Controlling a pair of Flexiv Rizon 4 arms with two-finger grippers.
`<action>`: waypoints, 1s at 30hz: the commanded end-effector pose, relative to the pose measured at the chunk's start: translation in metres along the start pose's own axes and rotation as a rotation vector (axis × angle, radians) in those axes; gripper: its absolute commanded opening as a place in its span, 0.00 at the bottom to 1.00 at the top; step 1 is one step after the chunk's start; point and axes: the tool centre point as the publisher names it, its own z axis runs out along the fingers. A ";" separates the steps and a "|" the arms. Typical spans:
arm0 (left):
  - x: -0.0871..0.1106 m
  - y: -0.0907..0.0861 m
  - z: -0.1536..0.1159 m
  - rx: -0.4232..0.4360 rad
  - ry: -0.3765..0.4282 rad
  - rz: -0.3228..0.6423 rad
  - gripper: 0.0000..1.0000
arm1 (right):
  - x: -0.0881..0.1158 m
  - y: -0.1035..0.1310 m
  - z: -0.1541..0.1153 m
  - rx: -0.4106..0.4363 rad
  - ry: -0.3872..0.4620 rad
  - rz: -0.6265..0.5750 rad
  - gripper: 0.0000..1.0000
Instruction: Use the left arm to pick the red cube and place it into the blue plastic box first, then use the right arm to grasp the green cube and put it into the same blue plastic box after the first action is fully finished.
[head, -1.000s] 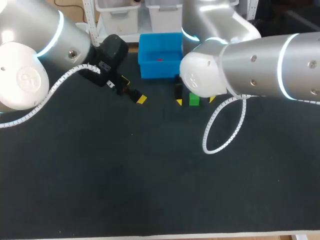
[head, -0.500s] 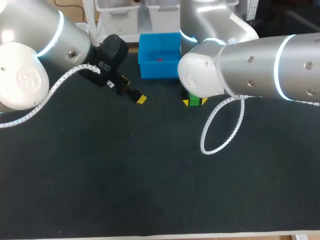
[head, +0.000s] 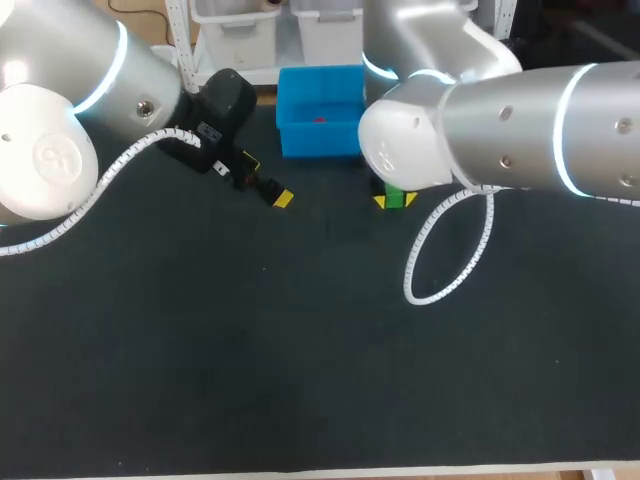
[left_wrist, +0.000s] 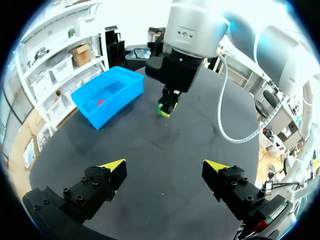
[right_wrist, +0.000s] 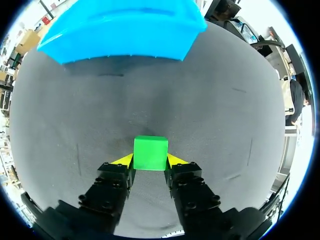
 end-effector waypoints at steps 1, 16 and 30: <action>0.001 0.001 0.000 0.005 -0.005 0.003 1.00 | 0.006 -0.006 -0.009 0.001 -0.014 0.004 0.00; 0.001 0.001 0.000 0.005 -0.005 0.003 1.00 | -0.009 -0.017 -0.048 -0.010 -0.087 -0.032 0.00; 0.001 0.001 0.000 0.005 -0.005 0.003 1.00 | -0.049 -0.029 -0.083 -0.023 -0.163 -0.100 0.00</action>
